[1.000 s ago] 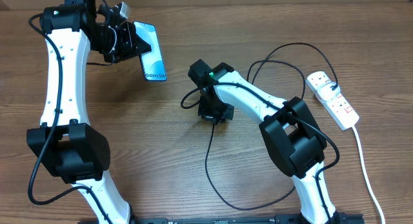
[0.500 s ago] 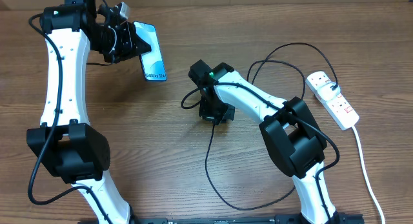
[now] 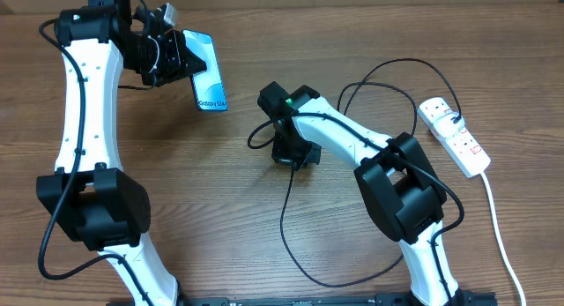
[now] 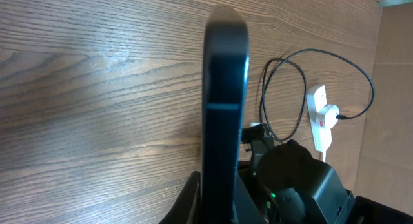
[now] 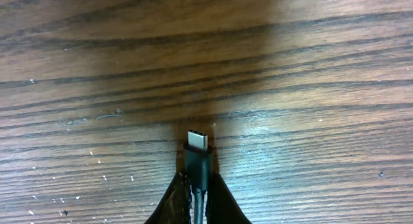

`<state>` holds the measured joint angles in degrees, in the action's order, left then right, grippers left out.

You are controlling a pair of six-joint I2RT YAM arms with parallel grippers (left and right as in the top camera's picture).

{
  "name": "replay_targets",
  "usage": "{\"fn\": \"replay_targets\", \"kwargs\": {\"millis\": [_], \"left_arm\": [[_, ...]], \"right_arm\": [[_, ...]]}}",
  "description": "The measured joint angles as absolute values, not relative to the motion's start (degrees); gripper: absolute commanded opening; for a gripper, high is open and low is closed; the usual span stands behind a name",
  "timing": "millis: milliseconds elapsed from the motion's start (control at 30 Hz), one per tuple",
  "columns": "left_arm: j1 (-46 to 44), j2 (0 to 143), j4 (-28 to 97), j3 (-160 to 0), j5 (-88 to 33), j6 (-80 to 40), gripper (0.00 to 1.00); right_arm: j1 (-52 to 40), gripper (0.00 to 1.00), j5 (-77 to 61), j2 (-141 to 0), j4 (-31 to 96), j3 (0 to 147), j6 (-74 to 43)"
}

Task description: Plug charger to phone and switch on socket

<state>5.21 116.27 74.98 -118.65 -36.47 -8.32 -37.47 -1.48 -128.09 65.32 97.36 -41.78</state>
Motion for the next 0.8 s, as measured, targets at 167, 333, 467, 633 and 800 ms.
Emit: {"fn": "replay_targets", "kwargs": {"millis": [167,333,467,633,800], "left_arm": [[5.21,116.27,74.98,-118.65,-36.47,-8.32,0.04],[5.21,116.27,74.98,-118.65,-36.47,-8.27,0.04],[5.21,116.27,74.98,-118.65,-36.47,-8.08,0.04],[5.21,116.27,74.96,-118.65,-36.47,-7.90,0.04],[5.21,116.27,74.96,-118.65,-36.47,-7.88,0.04]], "right_arm": [[-37.45,0.17,-1.52,-128.09,65.34,97.36,-41.76],[-37.28,0.33,-1.69,-128.09,66.41,97.34,-41.76],[-37.08,0.30,-1.96,-128.09,67.85,97.32,-41.76],[-37.04,0.34,-2.13,-128.09,68.01,97.27,-41.80],[-36.75,0.34,-2.13,-128.09,68.07,97.25,-41.82]]}}
